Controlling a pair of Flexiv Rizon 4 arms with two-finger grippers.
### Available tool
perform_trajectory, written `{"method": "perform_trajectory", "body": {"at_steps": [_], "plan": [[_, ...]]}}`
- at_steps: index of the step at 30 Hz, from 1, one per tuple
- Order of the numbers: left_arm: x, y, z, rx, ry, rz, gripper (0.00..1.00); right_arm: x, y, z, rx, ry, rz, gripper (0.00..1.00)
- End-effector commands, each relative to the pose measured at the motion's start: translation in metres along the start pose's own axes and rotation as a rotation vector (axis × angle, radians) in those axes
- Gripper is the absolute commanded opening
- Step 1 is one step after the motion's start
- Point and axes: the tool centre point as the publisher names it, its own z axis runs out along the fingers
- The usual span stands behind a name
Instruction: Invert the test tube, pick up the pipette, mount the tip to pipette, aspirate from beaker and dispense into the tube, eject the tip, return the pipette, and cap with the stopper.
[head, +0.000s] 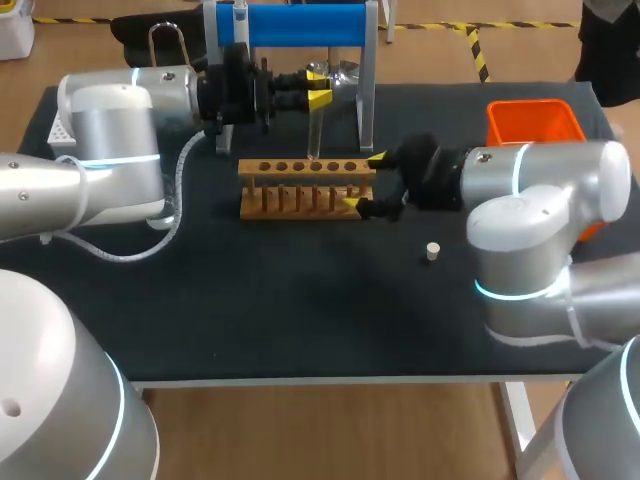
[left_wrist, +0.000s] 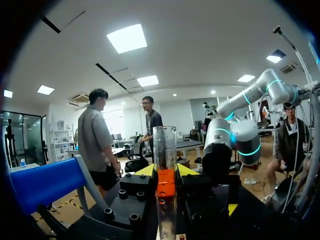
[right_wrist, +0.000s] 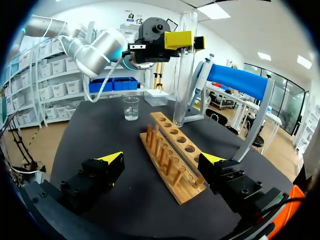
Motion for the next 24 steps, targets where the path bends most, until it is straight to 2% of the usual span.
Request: {"method": "perform_trajectory", "body": {"at_steps": [1,24], "plan": [[-0.002,0.000,0.000,0.000,0.006,-0.001,0.00,-0.002,-0.003,0.015,0.008,-0.038,0.000,1.00],[-0.002,0.000,0.000,0.000,0.006,-0.001,0.00,-0.013,-0.011,0.022,0.035,-0.060,0.053,1.00]]}}
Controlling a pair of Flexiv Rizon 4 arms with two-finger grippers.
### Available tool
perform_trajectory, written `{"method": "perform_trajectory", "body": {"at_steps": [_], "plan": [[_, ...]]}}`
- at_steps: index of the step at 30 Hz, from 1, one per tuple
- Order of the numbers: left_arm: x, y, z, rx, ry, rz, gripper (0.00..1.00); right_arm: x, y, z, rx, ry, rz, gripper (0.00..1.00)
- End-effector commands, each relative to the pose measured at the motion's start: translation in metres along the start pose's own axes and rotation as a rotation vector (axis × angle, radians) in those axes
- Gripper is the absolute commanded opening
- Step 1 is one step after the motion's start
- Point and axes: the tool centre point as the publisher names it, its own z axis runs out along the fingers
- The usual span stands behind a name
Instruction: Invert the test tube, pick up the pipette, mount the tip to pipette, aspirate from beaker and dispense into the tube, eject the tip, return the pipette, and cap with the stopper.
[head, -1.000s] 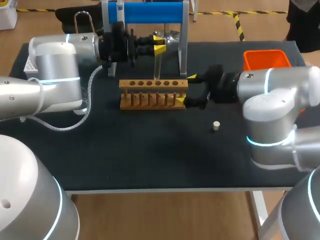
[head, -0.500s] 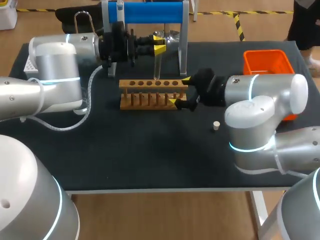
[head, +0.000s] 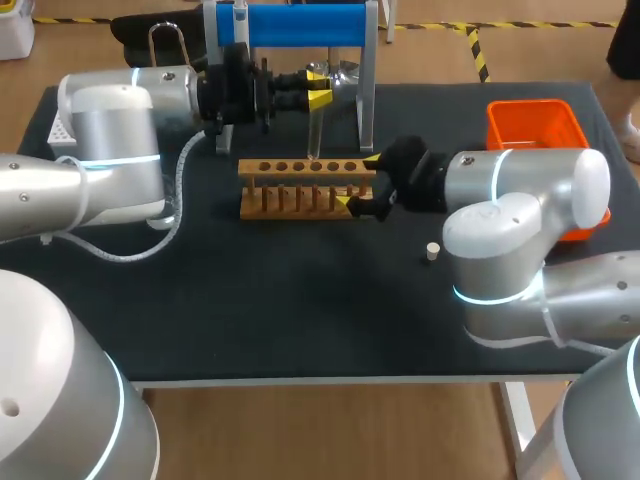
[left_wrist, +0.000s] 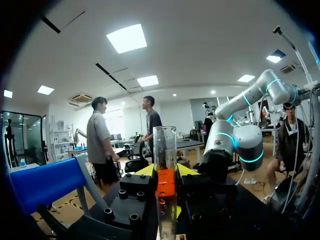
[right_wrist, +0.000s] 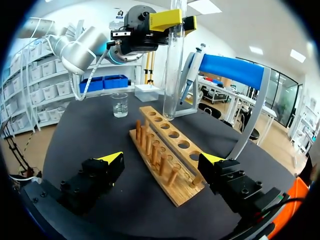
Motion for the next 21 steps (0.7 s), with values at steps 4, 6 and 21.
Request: {"method": "perform_trajectory", "body": {"at_steps": [4,6,21], "plan": [[-0.0014,0.0000,-0.0006,0.000,0.005,-0.002,0.00,-0.0010,-0.0011,0.0036,0.012,-0.001,0.013,1.00],[-0.0014,0.0000,-0.0006,0.000,0.005,-0.002,0.00,-0.0011,-0.0013,0.0038,0.013,-0.001,0.017,1.00],[-0.0014,0.0000,-0.0006,0.000,0.005,-0.002,0.00,-0.0015,-0.0016,0.0039,0.016,-0.009,0.019,1.00]]}}
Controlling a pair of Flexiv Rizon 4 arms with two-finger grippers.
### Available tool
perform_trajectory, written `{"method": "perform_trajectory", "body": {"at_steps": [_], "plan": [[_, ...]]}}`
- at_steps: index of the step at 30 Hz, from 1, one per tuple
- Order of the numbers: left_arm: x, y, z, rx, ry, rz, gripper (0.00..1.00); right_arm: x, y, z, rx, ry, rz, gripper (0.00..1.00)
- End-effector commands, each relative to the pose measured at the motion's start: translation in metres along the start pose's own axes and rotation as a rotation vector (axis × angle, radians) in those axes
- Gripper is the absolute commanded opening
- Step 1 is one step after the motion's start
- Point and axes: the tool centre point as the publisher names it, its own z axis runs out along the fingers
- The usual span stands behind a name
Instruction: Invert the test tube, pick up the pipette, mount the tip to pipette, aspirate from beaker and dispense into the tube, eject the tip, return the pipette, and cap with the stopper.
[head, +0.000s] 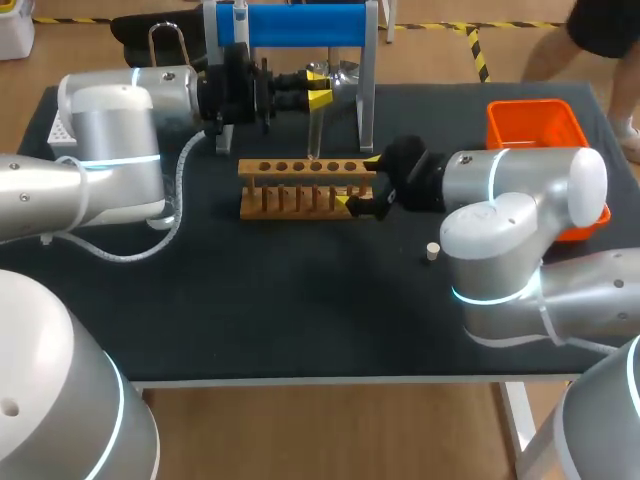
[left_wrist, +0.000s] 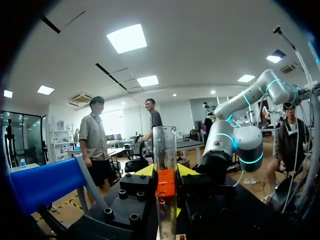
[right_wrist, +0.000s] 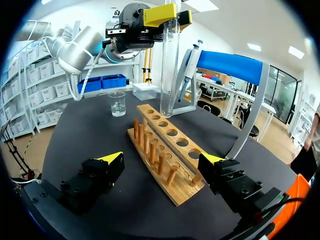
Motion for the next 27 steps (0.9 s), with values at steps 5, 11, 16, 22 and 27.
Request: {"method": "perform_trajectory", "body": {"at_steps": [5,11,16,22,27], "plan": [[-0.001,0.000,-0.001,0.000,0.005,-0.002,0.00,0.001,0.001,0.001,0.004,-0.001,0.000,1.00],[-0.002,0.001,0.000,0.001,0.004,-0.002,0.00,0.001,0.001,0.001,0.004,-0.001,0.000,1.00],[-0.005,0.002,0.002,0.006,0.004,0.000,0.00,0.001,0.001,0.001,0.004,-0.001,0.000,1.00],[-0.008,0.006,0.007,0.016,0.014,-0.007,0.00,0.001,0.001,0.001,0.004,-0.001,0.000,1.00],[-0.009,0.012,0.011,0.018,0.016,-0.015,0.00,0.001,0.001,0.001,0.004,-0.001,0.000,1.00]]}}
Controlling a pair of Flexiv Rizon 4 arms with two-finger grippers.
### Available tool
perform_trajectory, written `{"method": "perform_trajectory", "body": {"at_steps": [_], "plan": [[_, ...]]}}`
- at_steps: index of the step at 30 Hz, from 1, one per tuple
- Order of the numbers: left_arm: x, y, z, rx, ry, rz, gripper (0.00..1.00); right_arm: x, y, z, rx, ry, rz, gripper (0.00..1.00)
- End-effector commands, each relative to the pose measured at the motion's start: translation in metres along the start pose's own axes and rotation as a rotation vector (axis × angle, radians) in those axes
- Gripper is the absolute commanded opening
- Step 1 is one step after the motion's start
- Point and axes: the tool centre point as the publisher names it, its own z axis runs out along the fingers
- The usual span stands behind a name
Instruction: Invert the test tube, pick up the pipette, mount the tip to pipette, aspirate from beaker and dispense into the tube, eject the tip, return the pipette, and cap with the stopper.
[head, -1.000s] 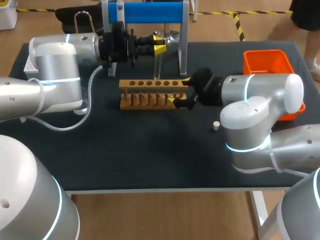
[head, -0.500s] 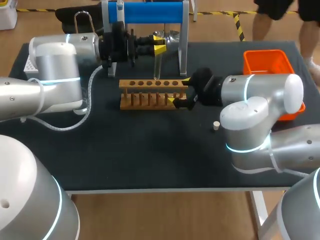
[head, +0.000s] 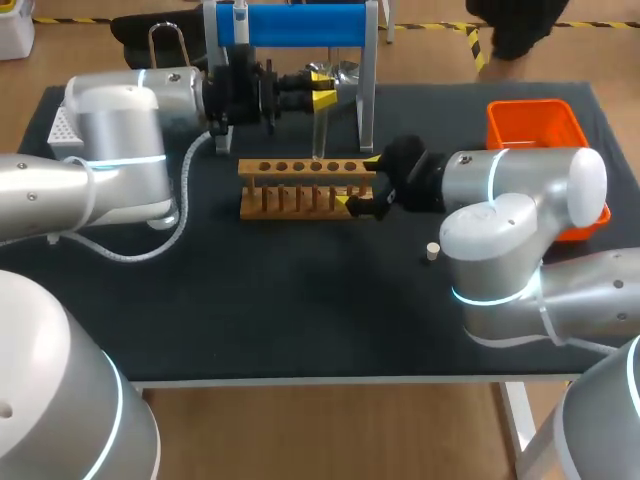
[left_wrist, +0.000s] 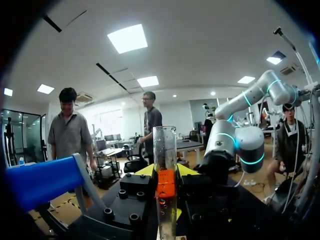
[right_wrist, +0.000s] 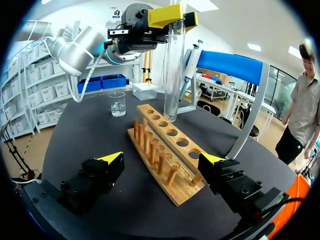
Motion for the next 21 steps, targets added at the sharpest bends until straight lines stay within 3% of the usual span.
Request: {"method": "perform_trajectory", "body": {"at_steps": [1,21], "plan": [[-0.006,0.008,0.004,0.010,0.010,-0.006,0.00,0.000,0.001,0.000,0.004,-0.001,0.000,1.00],[-0.010,0.023,-0.002,0.026,-0.008,-0.025,0.00,0.000,0.001,0.000,0.004,-0.001,0.000,1.00]]}}
